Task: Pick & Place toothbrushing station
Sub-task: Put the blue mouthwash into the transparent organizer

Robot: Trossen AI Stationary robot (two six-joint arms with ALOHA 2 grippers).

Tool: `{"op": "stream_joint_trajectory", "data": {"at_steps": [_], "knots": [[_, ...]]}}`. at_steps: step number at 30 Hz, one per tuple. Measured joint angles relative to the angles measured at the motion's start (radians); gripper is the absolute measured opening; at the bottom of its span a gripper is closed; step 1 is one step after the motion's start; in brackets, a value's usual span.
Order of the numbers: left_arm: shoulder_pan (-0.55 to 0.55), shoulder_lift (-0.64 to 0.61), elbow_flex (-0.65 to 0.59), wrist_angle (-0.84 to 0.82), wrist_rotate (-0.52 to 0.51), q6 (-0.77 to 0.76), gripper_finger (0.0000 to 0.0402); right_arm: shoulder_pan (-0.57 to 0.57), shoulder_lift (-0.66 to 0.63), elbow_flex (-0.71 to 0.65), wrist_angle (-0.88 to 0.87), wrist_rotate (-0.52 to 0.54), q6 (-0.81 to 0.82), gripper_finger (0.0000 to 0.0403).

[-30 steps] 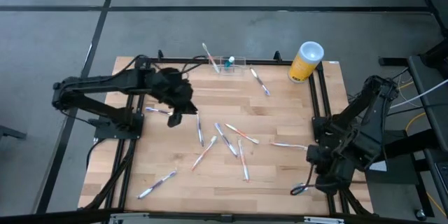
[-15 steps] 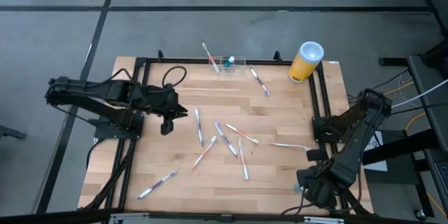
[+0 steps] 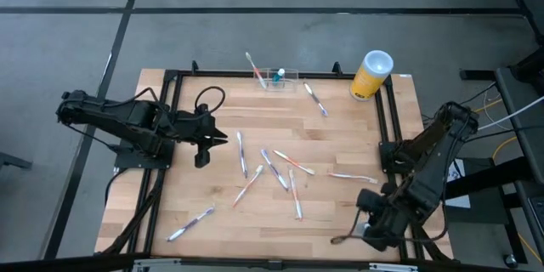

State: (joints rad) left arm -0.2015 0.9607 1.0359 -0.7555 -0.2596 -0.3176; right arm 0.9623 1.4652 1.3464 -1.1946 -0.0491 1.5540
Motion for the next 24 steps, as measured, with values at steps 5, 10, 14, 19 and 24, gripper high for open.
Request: {"op": "stream_joint_trajectory", "data": {"at_steps": [5,10,14,19,24], "knots": [[-0.034,0.0,0.0,0.017,-0.018,-0.043,0.0062,0.049,-0.032,0.0,0.005,0.116,0.372,0.0104],[-0.104,0.0,0.0,0.039,-0.119,-0.157,0.0065,0.108,-0.018,0.0,-0.006,0.079,0.56,0.0175],[-0.164,0.0,0.0,0.042,-0.231,-0.259,0.0065,0.116,0.014,0.0,0.006,0.018,0.587,0.0227],[-0.22,0.0,0.0,0.047,-0.259,-0.378,0.0063,0.123,0.078,0.0,0.026,-0.012,0.593,0.0246],[-0.274,0.0,0.0,0.047,-0.258,-0.453,0.0066,0.122,0.136,0.0,0.01,-0.026,0.589,0.0243]]}}
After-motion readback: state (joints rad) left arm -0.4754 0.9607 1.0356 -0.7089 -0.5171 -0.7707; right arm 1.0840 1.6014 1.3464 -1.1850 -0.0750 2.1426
